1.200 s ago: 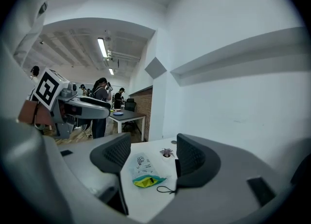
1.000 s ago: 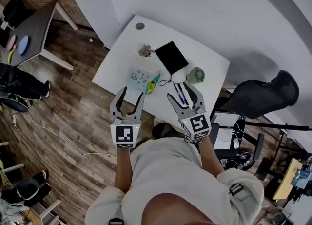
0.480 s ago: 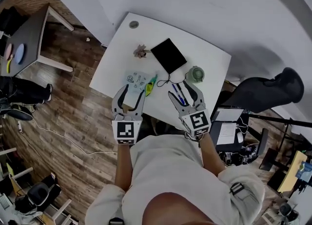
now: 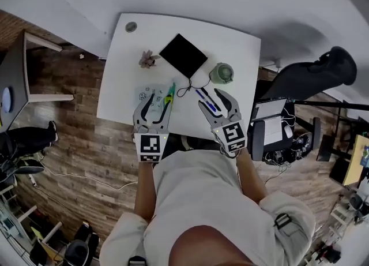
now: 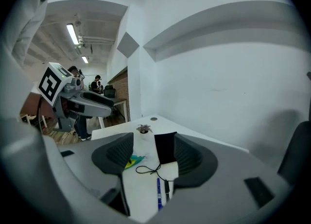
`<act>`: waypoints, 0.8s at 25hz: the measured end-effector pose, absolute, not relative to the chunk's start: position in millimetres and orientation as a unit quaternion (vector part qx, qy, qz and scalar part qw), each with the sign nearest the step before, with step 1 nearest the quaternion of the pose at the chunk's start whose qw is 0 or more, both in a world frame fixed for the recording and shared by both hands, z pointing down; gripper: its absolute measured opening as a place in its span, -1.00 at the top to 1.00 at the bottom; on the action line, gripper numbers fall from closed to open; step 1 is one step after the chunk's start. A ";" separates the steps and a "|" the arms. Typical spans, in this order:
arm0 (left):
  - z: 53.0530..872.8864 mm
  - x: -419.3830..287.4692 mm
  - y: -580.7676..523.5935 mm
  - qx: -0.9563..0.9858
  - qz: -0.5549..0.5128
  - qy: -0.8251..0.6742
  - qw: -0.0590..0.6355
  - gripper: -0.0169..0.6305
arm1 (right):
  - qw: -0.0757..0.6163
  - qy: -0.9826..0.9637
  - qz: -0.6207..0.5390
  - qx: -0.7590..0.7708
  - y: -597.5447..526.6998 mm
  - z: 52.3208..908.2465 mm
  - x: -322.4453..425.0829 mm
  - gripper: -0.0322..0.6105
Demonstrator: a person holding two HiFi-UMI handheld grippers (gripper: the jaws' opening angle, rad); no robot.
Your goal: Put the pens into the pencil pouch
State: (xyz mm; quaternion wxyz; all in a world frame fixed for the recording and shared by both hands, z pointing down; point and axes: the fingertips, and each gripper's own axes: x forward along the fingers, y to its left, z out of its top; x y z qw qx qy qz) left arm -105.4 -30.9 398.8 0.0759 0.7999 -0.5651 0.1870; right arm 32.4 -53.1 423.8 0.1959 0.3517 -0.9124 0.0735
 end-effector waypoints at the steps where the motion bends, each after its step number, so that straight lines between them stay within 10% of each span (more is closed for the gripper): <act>1: 405.9 -104.2 -33.0 0.806 0.193 -0.554 0.082 0.29 | 0.203 -0.907 0.080 0.359 -51.6 430.3 34.6 0.09; 20: 482.6 -56.1 -59.0 0.885 0.241 -0.380 0.116 0.33 | 0.279 -0.833 0.158 0.450 -32.5 523.6 67.3 0.29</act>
